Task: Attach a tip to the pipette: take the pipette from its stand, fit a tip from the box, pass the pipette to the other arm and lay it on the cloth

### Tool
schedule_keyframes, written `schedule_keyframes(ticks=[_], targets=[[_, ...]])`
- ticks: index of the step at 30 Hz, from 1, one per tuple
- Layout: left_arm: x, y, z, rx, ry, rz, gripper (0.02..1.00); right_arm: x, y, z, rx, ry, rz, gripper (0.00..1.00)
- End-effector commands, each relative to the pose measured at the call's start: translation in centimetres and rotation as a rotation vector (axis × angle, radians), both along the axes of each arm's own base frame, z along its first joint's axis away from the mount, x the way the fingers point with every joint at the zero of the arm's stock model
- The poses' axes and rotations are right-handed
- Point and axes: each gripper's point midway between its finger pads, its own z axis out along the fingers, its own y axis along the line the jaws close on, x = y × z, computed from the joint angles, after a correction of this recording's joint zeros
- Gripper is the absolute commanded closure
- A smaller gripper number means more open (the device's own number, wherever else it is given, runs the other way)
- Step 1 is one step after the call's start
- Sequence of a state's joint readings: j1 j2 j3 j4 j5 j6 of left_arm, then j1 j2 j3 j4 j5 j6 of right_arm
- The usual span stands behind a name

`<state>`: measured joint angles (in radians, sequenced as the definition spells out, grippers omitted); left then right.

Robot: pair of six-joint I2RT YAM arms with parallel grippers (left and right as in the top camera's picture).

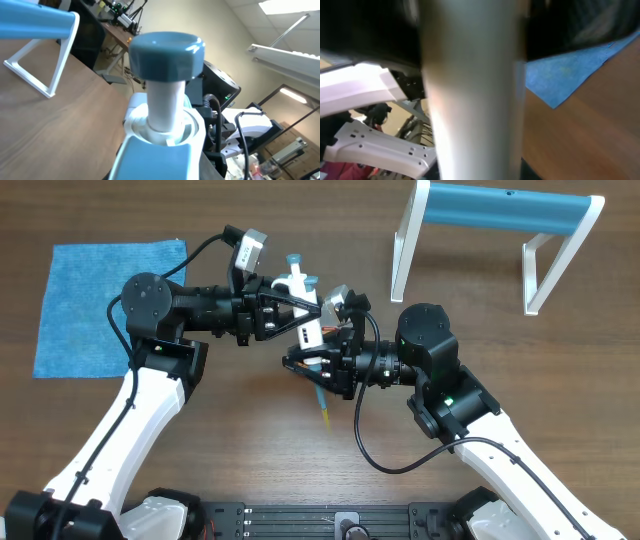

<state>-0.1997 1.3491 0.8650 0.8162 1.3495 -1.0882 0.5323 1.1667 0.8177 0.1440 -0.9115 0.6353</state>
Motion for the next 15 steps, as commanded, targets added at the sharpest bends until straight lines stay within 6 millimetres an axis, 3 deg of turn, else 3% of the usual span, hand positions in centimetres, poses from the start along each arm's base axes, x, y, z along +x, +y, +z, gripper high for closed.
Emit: schedule_keyframes(ticks=[1,3,7,8,11,15], targets=[[2.6,0.7,0.8,-0.017,-0.088,0.140,0.989,0.2,-0.1,0.2,0.000,0.021,-0.014,0.091],[3.9,1.7,-0.8,0.018,-0.036,0.189,0.989,0.5,-0.6,-0.3,-0.015,0.039,-0.030,0.093],[7.1,5.5,-6.3,0.147,0.117,0.376,0.989,1.9,-2.2,-1.6,-0.050,0.102,-0.092,0.091],[8.2,7.4,-8.5,0.210,0.176,0.470,0.989,2.3,-2.8,-2.0,-0.065,0.107,-0.108,0.091],[9.5,12.3,-12.6,0.328,0.296,0.655,0.989,3.3,-4.7,-3.9,-0.131,0.097,-0.151,0.091],[9.0,19.2,-16.2,0.467,0.425,0.839,0.989,5.6,-8.7,-7.6,-0.278,0.167,-0.332,0.091]])
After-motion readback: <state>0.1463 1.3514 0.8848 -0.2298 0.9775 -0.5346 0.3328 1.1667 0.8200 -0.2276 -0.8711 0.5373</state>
